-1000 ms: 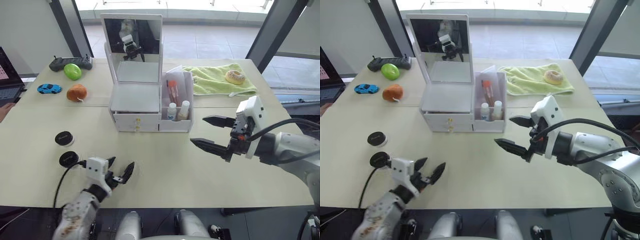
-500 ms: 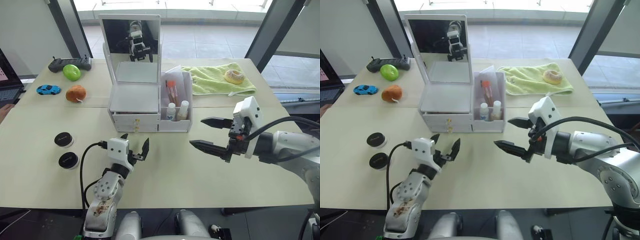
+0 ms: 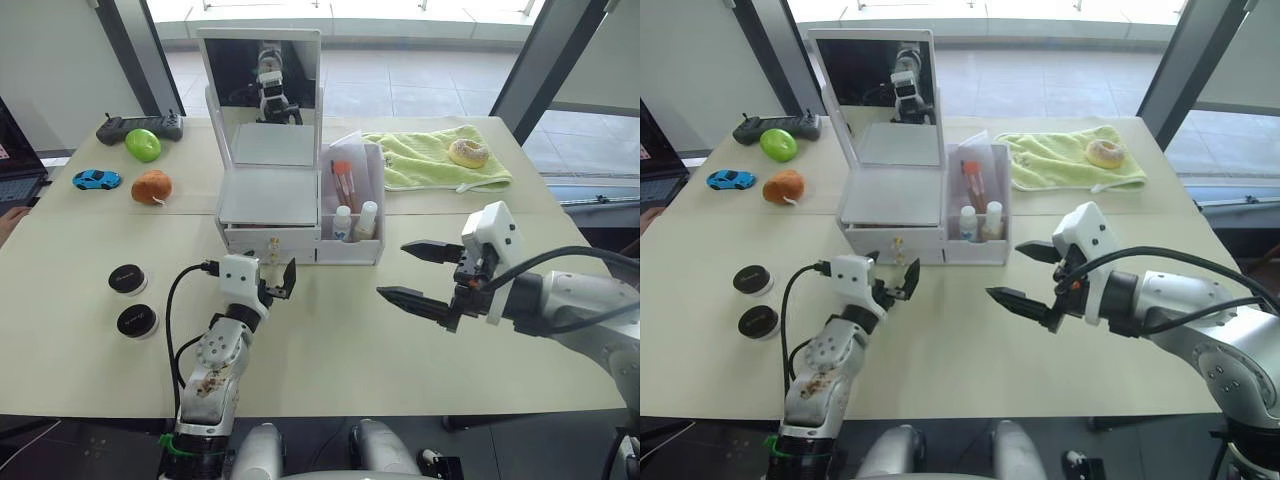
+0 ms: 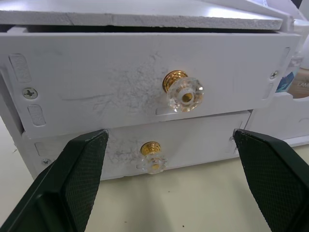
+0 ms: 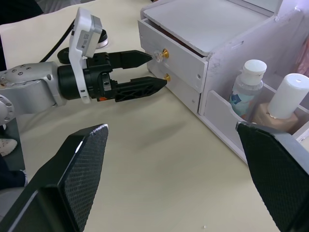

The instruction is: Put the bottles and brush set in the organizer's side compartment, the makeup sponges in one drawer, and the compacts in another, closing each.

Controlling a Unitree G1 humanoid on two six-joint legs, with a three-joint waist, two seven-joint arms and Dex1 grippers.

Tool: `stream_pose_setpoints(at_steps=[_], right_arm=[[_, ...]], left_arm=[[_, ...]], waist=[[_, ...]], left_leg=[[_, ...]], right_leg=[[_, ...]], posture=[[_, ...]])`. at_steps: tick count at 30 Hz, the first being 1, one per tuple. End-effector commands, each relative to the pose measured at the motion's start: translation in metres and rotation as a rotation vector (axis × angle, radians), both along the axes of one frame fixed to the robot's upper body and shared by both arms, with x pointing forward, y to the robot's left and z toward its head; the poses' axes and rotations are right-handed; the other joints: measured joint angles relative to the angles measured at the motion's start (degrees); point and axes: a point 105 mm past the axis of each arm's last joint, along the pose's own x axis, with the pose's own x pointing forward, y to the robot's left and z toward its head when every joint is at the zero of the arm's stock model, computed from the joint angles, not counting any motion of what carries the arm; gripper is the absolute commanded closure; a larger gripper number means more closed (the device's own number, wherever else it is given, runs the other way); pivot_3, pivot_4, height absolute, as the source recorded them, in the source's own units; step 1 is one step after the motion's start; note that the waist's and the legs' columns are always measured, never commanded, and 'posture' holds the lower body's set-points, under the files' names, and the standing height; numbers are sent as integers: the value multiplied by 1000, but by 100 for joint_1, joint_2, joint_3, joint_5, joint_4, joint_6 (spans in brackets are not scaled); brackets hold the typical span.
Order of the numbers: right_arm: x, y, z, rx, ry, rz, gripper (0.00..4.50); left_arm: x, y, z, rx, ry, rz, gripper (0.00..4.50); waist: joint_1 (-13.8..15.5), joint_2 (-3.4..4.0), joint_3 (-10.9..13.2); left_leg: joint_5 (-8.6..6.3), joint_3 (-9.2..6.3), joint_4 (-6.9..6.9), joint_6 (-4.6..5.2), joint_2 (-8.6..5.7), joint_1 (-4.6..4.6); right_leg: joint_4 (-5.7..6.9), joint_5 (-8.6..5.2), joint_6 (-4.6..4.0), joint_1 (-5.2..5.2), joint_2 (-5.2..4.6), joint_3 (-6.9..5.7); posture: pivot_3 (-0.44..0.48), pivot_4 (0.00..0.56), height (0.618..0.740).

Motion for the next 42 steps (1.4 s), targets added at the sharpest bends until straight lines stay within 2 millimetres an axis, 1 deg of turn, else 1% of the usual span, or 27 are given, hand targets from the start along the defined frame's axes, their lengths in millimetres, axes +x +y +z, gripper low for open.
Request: stream_pose_setpoints(at_steps=[1,7,13,17,25,36,39,42], right_arm=[[-4,1,6,6,-25,-1,0],[-6,2,5,10,-24,-5,0],[-7,2,6,14,-26,-10,0],[-6,1,6,14,-27,-14,0],[-7,0,9,12,-35,-21,0],[-7,-1,9,11,-37,-30,0],[-8,-1,10,12,-38,-31,0],[-8,-1,10,12,-40,-35,0]], left_arm=[[6,2,16,11,-67,8,44],[12,1,14,30,-61,-3,44],[9,-3,2,52,-11,-24,44],[11,-8,-1,59,3,-34,44],[14,-13,-9,92,46,-26,44],[20,-14,-6,84,41,-5,44],[20,-15,-6,81,42,-3,669],[20,-16,-6,79,44,-7,1615]], waist=[[4,-1,0],[2,-2,1],[9,-1,1],[5,-2,1],[2,-2,2],[10,-3,2],[10,-3,2],[8,-4,3]], left_leg=[[0,0,0,0,0,-1],[0,1,0,0,0,-1],[0,-1,0,0,0,-1],[0,-1,0,0,0,-1],[0,-1,0,0,0,-2],[0,-1,0,0,0,-2],[0,-2,0,0,0,-3],[0,-2,0,0,-1,-3]], right_leg=[[0,-1,2,0,0,0],[0,-1,2,0,-1,0],[-1,-3,6,0,-1,-1],[-1,-4,7,0,0,-1],[-1,-8,14,0,-1,-1],[-2,-8,16,0,-1,-1],[-2,-8,16,0,-1,-1],[-3,-8,16,-1,-1,-1]], posture=[[0,150,740],[0,150,740],[0,150,740],[0,150,740],[0,150,740],[0,150,740],[0,150,740],[0,150,740]])
